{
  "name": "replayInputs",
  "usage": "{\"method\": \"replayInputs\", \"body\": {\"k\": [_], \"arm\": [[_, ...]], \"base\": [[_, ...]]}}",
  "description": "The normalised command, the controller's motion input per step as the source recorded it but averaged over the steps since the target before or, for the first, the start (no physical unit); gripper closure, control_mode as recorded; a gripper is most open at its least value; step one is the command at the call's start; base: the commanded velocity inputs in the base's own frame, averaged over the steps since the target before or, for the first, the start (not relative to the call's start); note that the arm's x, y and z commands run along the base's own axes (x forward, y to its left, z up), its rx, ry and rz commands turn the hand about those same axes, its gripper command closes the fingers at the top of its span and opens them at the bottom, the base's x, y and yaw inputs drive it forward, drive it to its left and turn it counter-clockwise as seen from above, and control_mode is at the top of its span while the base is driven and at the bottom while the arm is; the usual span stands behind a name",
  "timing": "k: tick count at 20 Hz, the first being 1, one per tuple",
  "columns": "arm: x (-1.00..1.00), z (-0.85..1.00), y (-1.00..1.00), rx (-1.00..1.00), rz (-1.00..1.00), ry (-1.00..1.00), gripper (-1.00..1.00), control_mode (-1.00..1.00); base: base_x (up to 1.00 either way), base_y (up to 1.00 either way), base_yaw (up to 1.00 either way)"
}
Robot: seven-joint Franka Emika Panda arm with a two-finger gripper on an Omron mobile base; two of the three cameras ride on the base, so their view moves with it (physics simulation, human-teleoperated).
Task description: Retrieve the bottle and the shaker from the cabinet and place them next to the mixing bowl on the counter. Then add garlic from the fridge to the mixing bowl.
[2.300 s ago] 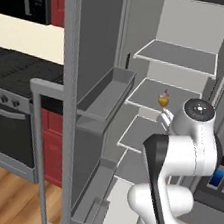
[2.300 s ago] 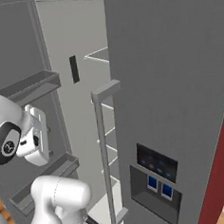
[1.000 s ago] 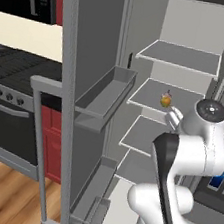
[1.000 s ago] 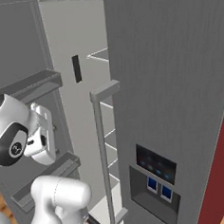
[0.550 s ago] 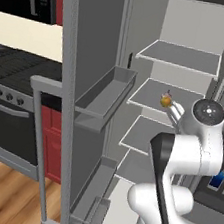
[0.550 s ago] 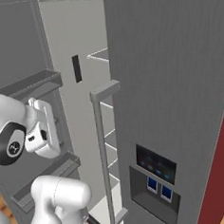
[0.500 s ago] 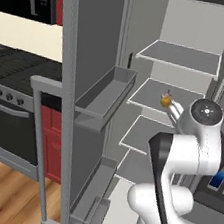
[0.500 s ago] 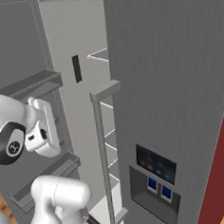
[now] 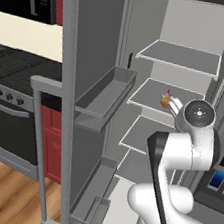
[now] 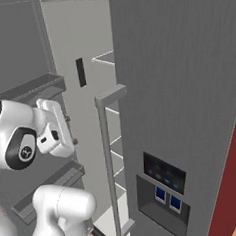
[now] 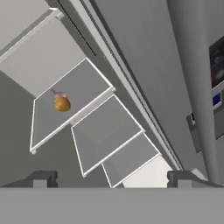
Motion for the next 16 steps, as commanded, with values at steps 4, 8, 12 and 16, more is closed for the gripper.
{"method": "replayInputs", "body": {"k": [4, 8, 12, 16], "arm": [[0.20, 0.15, -0.43, 0.00, 0.03, 0.00, -1.00, -1.00], [0.39, 0.35, -0.16, 0.02, 0.02, 0.02, -1.00, -1.00], [0.51, 0.33, 0.00, 0.00, 0.00, 0.05, -1.00, -1.00], [0.54, 0.19, -0.03, 0.00, 0.02, 0.06, -1.00, -1.00]], "base": [[0.00, 0.00, 0.00], [0.00, 0.00, 0.00], [0.00, 0.00, 0.00], [0.00, 0.00, 0.00]]}}
